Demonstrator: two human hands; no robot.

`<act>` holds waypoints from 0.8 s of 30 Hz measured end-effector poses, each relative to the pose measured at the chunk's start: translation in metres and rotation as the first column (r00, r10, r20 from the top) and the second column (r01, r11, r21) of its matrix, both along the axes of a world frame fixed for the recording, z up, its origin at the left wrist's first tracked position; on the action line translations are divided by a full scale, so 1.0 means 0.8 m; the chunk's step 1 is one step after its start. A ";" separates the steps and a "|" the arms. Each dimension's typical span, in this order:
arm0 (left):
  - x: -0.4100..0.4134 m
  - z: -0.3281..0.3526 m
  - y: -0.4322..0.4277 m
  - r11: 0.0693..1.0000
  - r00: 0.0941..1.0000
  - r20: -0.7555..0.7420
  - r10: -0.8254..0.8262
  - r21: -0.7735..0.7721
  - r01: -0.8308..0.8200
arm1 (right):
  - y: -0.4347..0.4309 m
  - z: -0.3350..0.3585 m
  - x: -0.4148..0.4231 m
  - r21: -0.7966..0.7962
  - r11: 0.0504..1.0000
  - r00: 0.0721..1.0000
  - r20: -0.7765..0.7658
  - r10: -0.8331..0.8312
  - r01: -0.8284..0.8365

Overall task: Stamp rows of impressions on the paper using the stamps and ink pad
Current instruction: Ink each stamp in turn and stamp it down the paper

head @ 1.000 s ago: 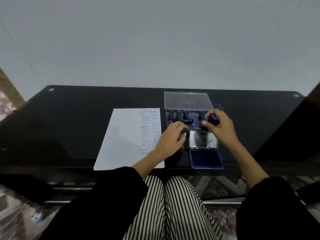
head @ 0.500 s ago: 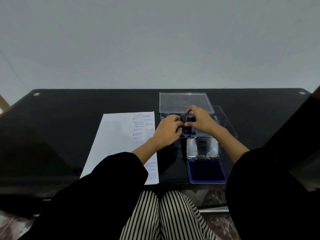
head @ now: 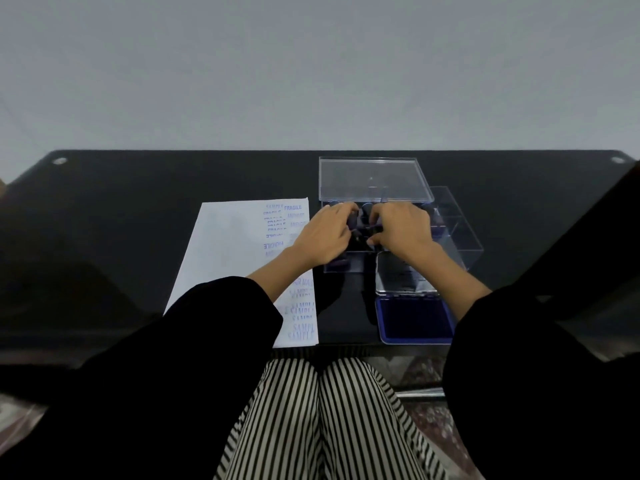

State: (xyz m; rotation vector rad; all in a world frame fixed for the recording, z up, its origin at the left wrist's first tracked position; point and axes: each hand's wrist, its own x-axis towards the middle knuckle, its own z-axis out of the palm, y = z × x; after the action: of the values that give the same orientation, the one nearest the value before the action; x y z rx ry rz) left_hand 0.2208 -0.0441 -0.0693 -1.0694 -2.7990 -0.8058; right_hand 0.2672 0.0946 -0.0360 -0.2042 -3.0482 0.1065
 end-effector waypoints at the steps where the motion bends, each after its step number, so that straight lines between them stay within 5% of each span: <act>1: -0.001 -0.001 -0.001 1.000 1.000 -0.003 -0.003 -0.021 0.003 | 0.000 -0.001 0.000 0.025 1.000 1.000 0.010 -0.012 0.012; 8: 0.000 -0.001 -0.002 0.997 0.998 -0.061 -0.027 -0.073 0.023 | -0.013 -0.002 0.001 0.060 0.998 1.000 -0.025 -0.003 0.004; 24: 0.004 -0.007 -0.004 0.997 0.999 -0.038 0.009 0.073 -0.006 | -0.041 -0.010 -0.011 -0.065 0.994 0.996 -0.003 -0.092 0.092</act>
State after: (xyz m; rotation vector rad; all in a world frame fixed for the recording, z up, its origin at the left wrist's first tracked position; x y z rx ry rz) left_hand 0.2241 -0.0474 -0.0746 -1.0506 -2.7181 -0.8701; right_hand 0.2583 0.0618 -0.0441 -0.3474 -3.0258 0.1990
